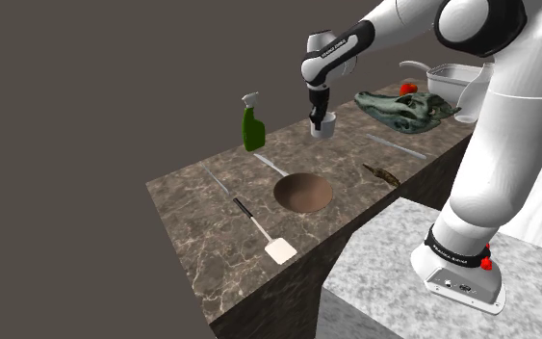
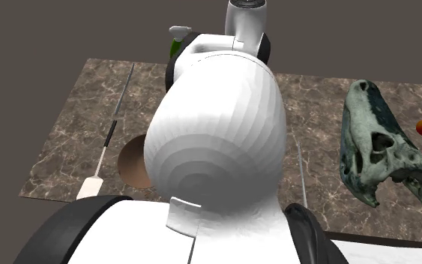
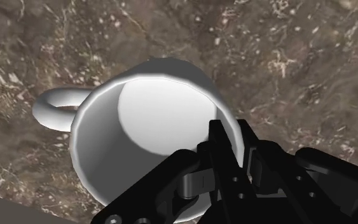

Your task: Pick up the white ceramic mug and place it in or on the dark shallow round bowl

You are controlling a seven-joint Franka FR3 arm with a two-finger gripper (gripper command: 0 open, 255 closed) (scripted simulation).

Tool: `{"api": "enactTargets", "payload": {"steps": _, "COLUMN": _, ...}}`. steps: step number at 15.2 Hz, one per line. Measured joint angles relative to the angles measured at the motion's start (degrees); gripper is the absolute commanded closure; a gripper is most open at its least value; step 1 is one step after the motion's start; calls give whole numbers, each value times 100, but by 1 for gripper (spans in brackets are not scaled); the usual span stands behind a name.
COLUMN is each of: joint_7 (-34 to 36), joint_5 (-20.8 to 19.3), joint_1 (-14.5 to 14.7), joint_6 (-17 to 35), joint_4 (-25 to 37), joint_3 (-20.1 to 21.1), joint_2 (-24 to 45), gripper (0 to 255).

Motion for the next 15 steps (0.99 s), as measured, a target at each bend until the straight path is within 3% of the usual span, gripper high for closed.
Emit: {"api": "enactTargets", "payload": {"steps": 15, "joint_7": 64, "joint_5": -92, "joint_1": 47, "joint_6": -1066, "joint_4": 607, "joint_3": 19, "joint_2": -466, "gripper": 255}}
